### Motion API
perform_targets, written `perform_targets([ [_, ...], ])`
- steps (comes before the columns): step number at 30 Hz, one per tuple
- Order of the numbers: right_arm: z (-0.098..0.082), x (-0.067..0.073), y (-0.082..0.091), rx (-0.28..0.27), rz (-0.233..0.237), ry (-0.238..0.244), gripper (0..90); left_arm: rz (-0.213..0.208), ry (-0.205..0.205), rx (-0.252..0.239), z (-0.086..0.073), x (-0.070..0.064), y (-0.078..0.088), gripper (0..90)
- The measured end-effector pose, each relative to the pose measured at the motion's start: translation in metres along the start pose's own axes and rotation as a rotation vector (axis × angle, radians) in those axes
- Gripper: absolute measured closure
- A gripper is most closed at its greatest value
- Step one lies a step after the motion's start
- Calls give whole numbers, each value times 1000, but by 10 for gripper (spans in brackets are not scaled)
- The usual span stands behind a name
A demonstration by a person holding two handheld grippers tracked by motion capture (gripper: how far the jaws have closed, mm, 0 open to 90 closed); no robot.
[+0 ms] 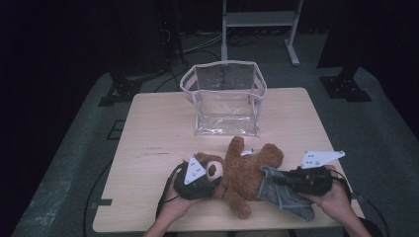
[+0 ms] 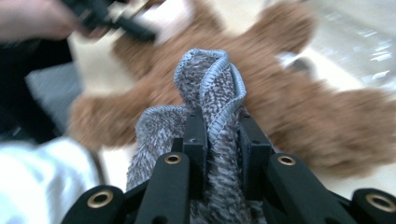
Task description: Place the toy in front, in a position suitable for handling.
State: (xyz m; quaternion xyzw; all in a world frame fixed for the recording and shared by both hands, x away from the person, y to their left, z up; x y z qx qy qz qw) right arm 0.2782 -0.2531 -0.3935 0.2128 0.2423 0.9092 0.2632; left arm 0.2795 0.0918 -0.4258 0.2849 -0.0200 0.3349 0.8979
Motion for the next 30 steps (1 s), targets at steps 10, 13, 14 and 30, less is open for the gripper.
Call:
perform_targets([
  [10, -13, -30, -27, 75, -47, -103, 754, -1, -14, 3, -2, -3, 1, 301],
  [13, -18, -33, -24, 100, -74, -121, 754, -2, -18, 6, -2, -3, 1, 300],
  [14, -19, -34, -22, 104, -82, -124, 754, -3, -19, 5, -2, -3, 2, 300],
  [30, 22, -36, -39, -2, -119, -56, 747, 13, -48, 3, -4, -9, 3, 295],
])
Point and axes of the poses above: each handheld gripper's, and its own axes: y roughly backward along the jaws, z roughly out of its top, x roughly to its left, the point moved 1 cm from there along -y, roughly forward along the jaws, and after that the axes turned 9 degrees about -y, right-handed, at the moved point
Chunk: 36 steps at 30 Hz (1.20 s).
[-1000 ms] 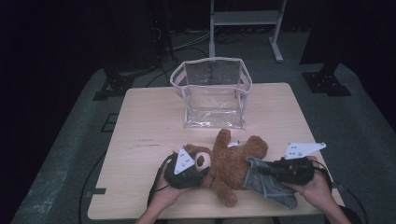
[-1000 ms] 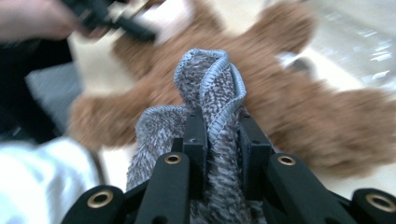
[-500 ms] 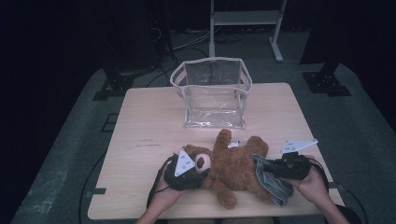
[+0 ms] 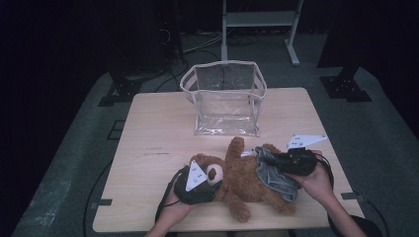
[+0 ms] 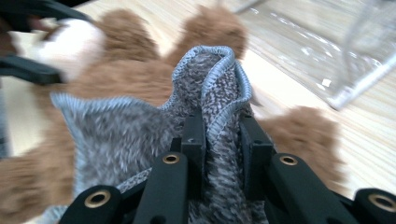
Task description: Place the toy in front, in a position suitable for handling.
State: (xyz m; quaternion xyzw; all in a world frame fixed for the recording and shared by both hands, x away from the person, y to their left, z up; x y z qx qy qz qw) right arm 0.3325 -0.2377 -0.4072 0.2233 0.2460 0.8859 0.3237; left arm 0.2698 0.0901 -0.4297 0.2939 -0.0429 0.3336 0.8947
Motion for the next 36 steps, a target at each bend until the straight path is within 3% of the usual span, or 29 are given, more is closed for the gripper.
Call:
perform_targets([
  [2, -2, -18, -1, 7, -45, -38, 747, 0, -2, 0, 0, 0, 0, 294],
  [5, -4, -28, 0, 27, -84, -52, 746, 3, -5, -6, 1, -1, 0, 294],
  [8, -2, -30, 5, 30, -53, -71, 747, 12, -23, -10, 2, -5, -2, 293],
  [10, 9, -17, 11, 28, -4, -33, 750, 7, -32, -12, 3, -6, -3, 295],
  [11, 9, -17, 11, 28, -4, -33, 750, 5, -31, -15, 3, -7, -3, 295],
  [12, 20, -2, 10, 36, 19, 29, 750, 1, -38, -13, 4, -8, -4, 296],
  [14, 23, 3, 9, 35, 31, 42, 750, -2, -44, -14, 6, -11, -5, 296],
  [15, 34, 16, 1, 42, 59, 87, 750, -5, -47, -20, 6, -13, -6, 296],
  [17, 37, 20, -3, 49, 68, 99, 750, -4, -54, -23, 7, -15, -7, 295],
  [20, 49, 36, -23, 79, 85, 157, 752, -9, -64, -28, 8, -17, -6, 295],
  [23, 54, 41, -39, 114, 83, 184, 753, -13, -75, -24, 7, -18, -5, 297],
  [25, 55, 33, -50, 140, 74, 171, 755, -15, -75, -29, 7, -19, -5, 299],
  [30, 52, 16, -53, 150, 55, 120, 755, -21, -74, -34, 7, -20, -5, 300],
  [33, 49, 6, -49, 146, 53, 85, 756, -26, -78, -34, 8, -21, -5, 300],
  [36, 53, 8, -34, 118, 78, 72, 756, -31, -83, -39, 9, -23, -7, 299],
])
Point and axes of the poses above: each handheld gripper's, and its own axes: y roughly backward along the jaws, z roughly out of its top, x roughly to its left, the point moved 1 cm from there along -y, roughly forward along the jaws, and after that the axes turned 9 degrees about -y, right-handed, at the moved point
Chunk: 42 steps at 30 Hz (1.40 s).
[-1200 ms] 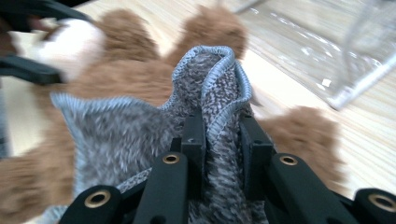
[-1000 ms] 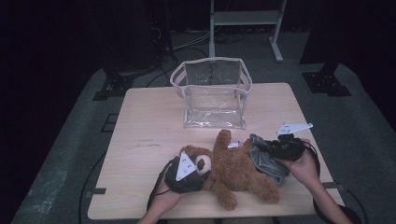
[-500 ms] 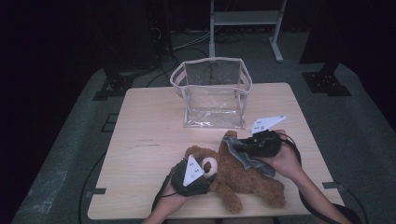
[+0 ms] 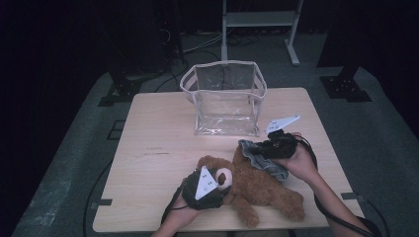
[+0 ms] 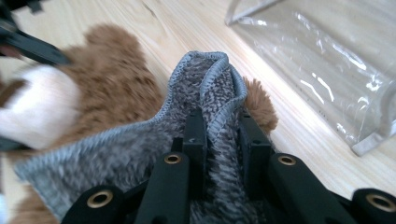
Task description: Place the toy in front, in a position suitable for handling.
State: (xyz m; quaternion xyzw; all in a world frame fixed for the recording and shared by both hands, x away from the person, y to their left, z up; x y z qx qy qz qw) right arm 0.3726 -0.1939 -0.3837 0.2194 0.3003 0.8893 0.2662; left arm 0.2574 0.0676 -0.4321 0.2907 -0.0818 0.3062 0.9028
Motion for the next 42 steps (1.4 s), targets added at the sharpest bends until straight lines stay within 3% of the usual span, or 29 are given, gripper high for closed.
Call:
perform_targets([
  [3, 6, 11, 14, -30, 18, 21, 755, 2, 1, 2, 0, 1, -1, 296],
  [4, 12, 20, 23, -57, 56, 21, 755, 3, 3, 2, 0, 2, -2, 295],
  [8, 18, 32, 25, -65, 95, 39, 755, 0, 3, 7, 1, 3, -2, 293],
  [10, 19, 39, 17, -39, 98, 55, 755, 0, -1, 7, 1, 3, -2, 292],
  [12, 16, 42, -4, 15, 82, 63, 755, 1, 8, -4, 1, 2, -2, 293],
  [18, 12, 31, -34, 81, 40, 44, 755, 1, 0, -2, 0, 1, -1, 295],
  [21, 14, 22, -39, 93, 23, 27, 756, 0, -3, 0, 0, 2, -1, 297],
  [25, 13, 10, -40, 105, -38, 14, 756, 3, -8, -4, 0, 0, -1, 297],
  [29, 7, 6, -31, 46, -30, -8, 755, 0, -11, 1, -1, 1, -1, 295],
  [35, 0, 27, 3, -42, 40, 10, 760, -1, 35, 3, 0, 9, -6, 295],
  [36, -6, 40, 13, -55, 65, 26, 760, -1, 53, 2, 0, 11, -7, 295],
  [42, -29, 59, 24, -33, 42, 83, 760, -7, 123, 1, 1, 21, -12, 293],
])
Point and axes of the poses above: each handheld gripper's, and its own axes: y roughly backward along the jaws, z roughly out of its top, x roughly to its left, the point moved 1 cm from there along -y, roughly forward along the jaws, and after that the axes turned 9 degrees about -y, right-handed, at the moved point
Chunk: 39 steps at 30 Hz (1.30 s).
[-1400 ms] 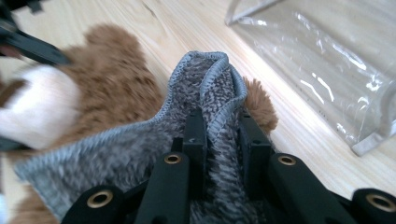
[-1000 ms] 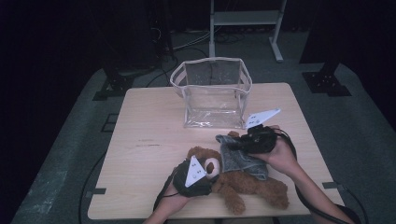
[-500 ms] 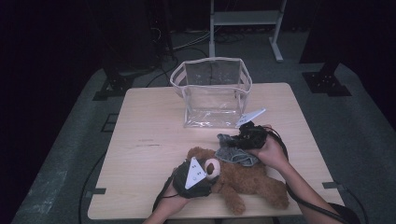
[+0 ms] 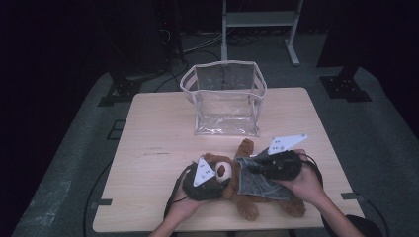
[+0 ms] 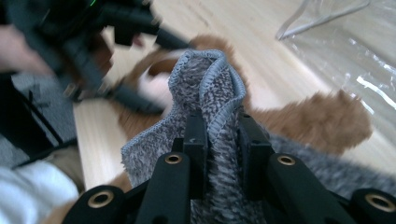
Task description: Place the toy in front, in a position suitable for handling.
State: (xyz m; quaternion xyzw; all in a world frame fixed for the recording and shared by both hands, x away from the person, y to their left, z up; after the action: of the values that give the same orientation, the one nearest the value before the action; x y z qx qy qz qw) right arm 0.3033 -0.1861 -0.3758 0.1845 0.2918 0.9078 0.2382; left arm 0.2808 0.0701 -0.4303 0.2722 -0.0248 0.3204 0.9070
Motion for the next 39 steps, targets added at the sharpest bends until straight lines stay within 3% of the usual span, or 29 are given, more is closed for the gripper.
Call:
perform_targets([
  [3, -11, 1, 8, -8, -41, 5, 761, -1, -5, 3, 3, 2, -1, 283],
  [9, -19, -14, 10, -37, -88, -12, 760, -11, -27, -23, 8, 10, 9, 190],
  [12, -15, -28, 7, -52, -90, -46, 760, -17, -31, -4, 4, 16, 8, 242],
  [15, -10, -31, 4, -51, -69, -66, 760, -28, -10, 5, 0, 21, 3, 314],
  [18, 2, -22, 8, -59, -29, -57, 761, -32, 2, 9, 0, 23, 2, 347],
  [20, 11, -8, 11, -41, 34, -24, 760, -33, 0, 15, 0, 24, 2, 355],
  [21, 16, 6, 8, -10, 79, 2, 760, -32, 2, 15, 0, 24, 2, 360],
  [22, 16, 6, 8, -10, 79, 2, 760, -31, 4, 15, 0, 24, 1, 360],
  [25, 16, 27, -8, 39, 88, 67, 760, -29, 14, 19, 1, 25, 0, 363],
  [27, 7, 30, -25, 93, 61, 78, 760, -29, 16, 25, 2, 25, 0, 363],
  [31, -7, 27, -32, 113, 34, 75, 761, -30, 17, 28, 1, 25, 0, 363],
  [36, -21, 27, -18, 115, -46, 127, 763, -32, 25, 28, 2, 26, 0, 363],
  [39, -32, 23, -2, 106, -78, 118, 763, -30, 21, 28, 2, 25, 0, 362],
])
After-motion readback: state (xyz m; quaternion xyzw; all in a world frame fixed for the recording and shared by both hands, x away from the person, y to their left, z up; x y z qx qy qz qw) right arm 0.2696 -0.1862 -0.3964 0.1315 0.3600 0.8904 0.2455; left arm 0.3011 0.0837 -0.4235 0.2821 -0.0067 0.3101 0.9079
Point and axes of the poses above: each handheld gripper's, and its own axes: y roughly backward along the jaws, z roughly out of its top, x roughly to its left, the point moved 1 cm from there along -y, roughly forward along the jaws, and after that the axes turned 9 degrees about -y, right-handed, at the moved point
